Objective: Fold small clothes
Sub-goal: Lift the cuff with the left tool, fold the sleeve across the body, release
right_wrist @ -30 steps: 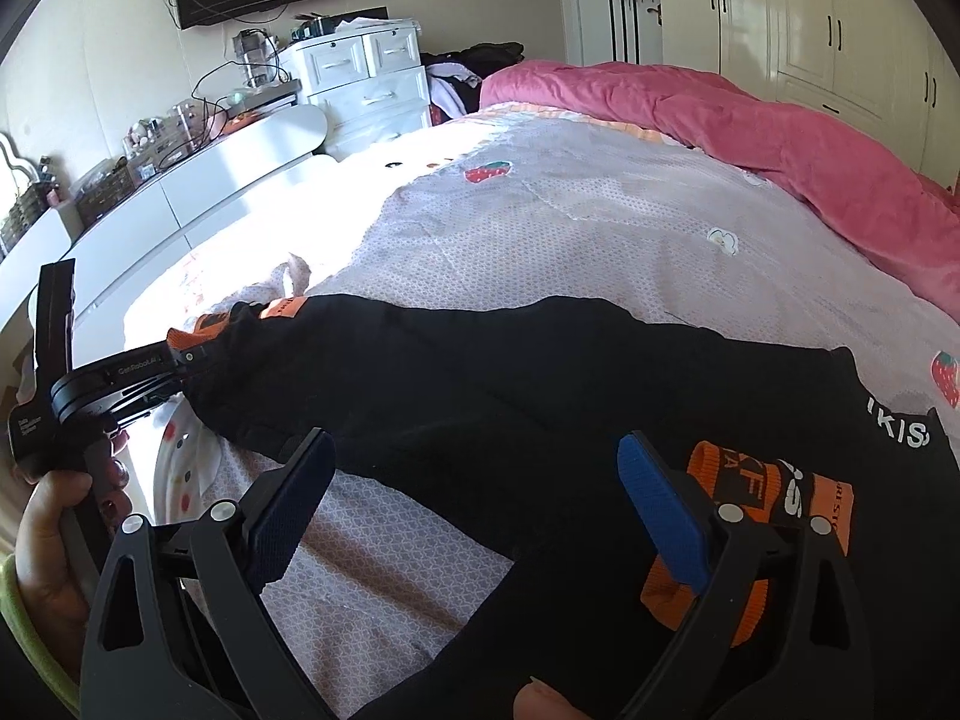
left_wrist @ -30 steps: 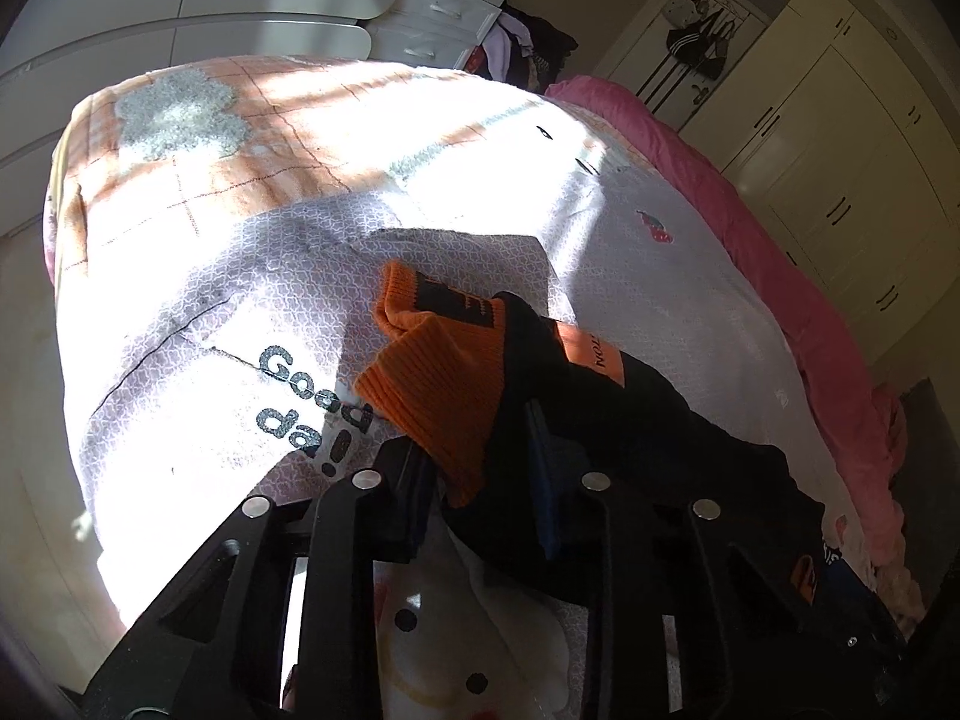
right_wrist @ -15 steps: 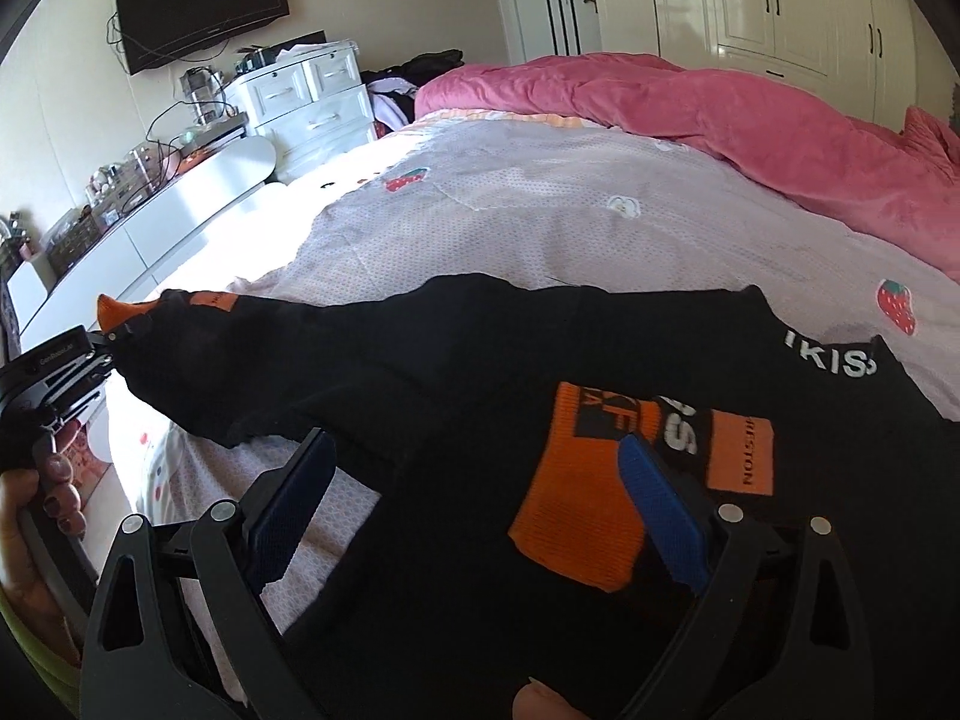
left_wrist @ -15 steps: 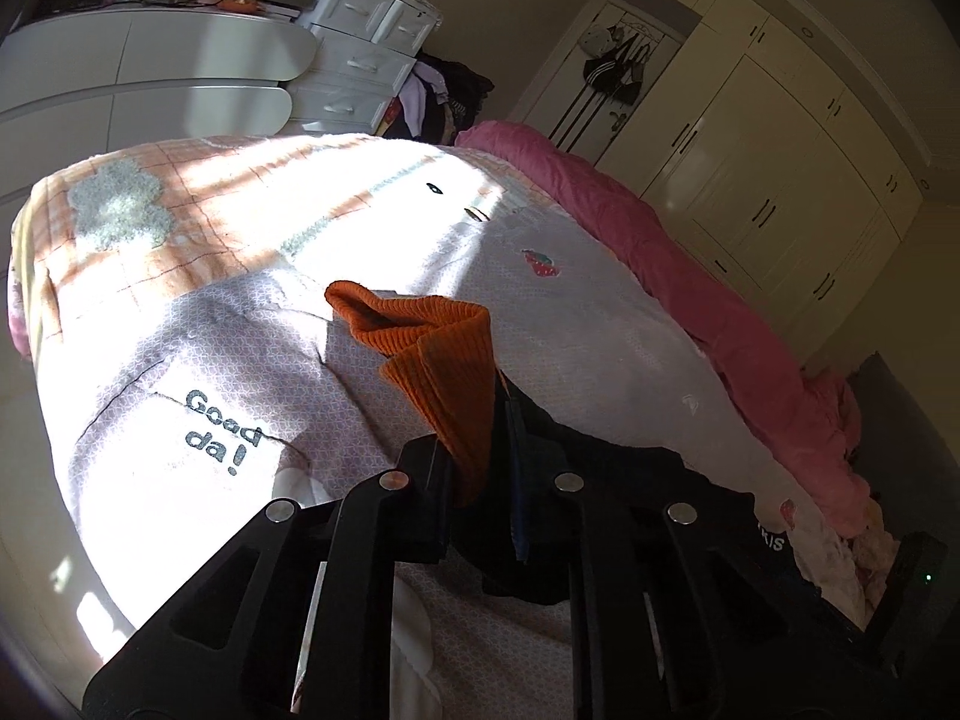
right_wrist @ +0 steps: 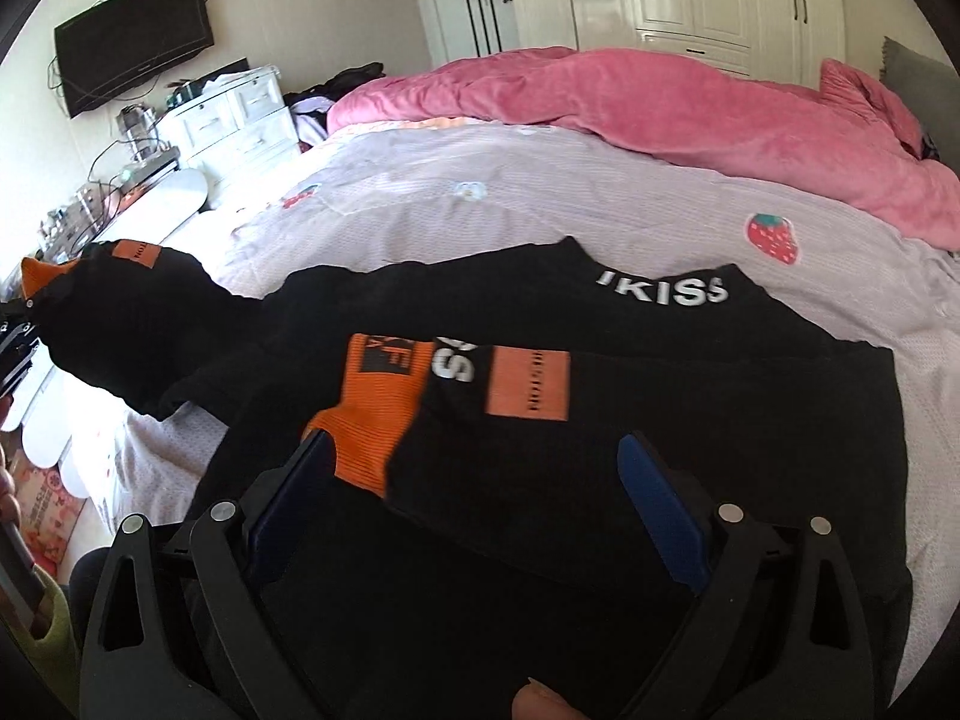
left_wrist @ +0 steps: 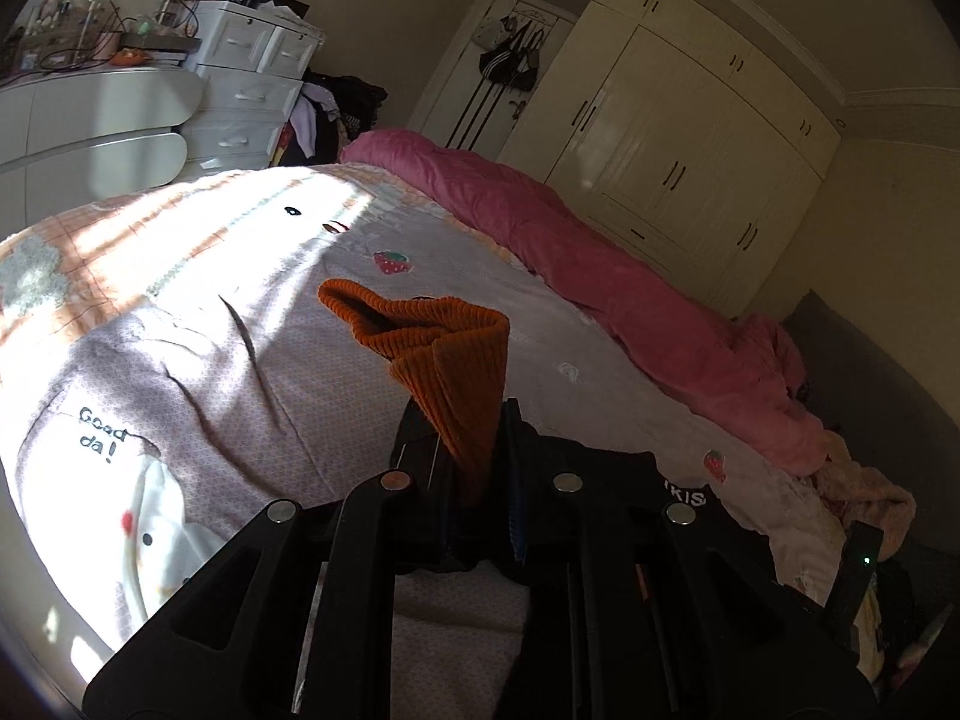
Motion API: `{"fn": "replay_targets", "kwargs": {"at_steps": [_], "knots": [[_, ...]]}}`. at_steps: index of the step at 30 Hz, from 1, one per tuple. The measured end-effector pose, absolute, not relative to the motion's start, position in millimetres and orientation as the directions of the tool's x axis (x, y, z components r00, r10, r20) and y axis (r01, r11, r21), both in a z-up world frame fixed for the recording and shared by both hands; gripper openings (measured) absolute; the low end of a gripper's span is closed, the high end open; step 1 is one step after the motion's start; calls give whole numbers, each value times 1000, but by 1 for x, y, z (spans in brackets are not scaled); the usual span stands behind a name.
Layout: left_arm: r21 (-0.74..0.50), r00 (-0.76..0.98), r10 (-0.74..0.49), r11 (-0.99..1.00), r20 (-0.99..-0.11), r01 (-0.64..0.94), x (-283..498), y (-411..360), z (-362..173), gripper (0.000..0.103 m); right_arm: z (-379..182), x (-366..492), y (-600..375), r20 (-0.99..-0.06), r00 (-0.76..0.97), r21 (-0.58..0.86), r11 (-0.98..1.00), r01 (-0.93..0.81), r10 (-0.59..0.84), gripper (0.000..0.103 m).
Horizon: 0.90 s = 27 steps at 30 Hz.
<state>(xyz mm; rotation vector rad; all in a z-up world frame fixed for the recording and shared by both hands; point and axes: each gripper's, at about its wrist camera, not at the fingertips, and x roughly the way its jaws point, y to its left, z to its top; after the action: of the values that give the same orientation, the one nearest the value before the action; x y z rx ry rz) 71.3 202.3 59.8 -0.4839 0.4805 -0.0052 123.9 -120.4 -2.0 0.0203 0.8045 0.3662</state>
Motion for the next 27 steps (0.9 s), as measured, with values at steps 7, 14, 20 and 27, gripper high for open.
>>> {"fn": "replay_targets", "kwargs": {"at_steps": [7, 14, 20, 27], "knots": [[-409, 871, -185, 912, -455, -20, 79, 151, 67, 7, 3, 122, -147, -685, 653, 184, 944, -273, 322, 94], [-358, 840, -241, 932, -487, 60, 87, 100, 64, 7, 7, 120, -178, -667, 675, 213, 949, -233, 315, 94], [-321, 807, -287, 938, -515, 129, 93, 62, 59, 6, 5, 116, -206, -666, 693, 207, 960, -186, 278, 94], [-311, 739, -358, 927, -570, 210, 101, 22, 38, 6, 0, 111, -242, -674, 703, 208, 971, -114, 227, 94]]}}
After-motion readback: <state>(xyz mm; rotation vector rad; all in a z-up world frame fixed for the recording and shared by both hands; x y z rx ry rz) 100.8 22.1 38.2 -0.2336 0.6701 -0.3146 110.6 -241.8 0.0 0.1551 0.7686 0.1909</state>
